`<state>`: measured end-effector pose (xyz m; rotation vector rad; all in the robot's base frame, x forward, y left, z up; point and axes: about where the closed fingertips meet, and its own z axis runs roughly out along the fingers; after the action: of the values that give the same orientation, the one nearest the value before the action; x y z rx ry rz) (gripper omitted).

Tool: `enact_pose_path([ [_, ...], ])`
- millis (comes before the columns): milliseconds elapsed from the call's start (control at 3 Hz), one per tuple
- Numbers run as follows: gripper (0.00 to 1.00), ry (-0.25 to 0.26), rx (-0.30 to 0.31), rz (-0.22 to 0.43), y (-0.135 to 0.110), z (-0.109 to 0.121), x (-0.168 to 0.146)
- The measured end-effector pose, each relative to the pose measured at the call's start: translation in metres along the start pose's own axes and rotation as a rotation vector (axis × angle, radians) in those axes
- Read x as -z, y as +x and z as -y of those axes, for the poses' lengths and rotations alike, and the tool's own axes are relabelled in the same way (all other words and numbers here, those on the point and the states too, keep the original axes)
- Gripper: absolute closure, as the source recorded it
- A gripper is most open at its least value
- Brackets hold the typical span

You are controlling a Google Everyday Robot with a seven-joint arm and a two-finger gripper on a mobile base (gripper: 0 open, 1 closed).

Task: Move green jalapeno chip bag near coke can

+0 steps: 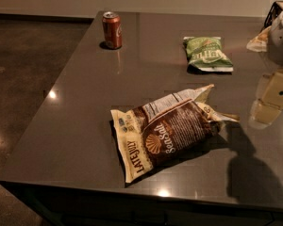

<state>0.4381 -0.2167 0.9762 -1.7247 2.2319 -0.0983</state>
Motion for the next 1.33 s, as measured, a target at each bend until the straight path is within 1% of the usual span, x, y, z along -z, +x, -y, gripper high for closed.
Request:
enact_pose_path([
  [333,0.00,0.004,-0.002,0.000,0.000,0.001,0.001],
  [667,0.00,0.015,-0.058,0.012,-0.010,0.019,-0.006],
  [1000,0.00,0.040,-0.177,0.023,-0.027,0.061,-0.024],
  [1333,0.00,0.072,-0.327,0.024,-0.036,0.105,-0.044],
])
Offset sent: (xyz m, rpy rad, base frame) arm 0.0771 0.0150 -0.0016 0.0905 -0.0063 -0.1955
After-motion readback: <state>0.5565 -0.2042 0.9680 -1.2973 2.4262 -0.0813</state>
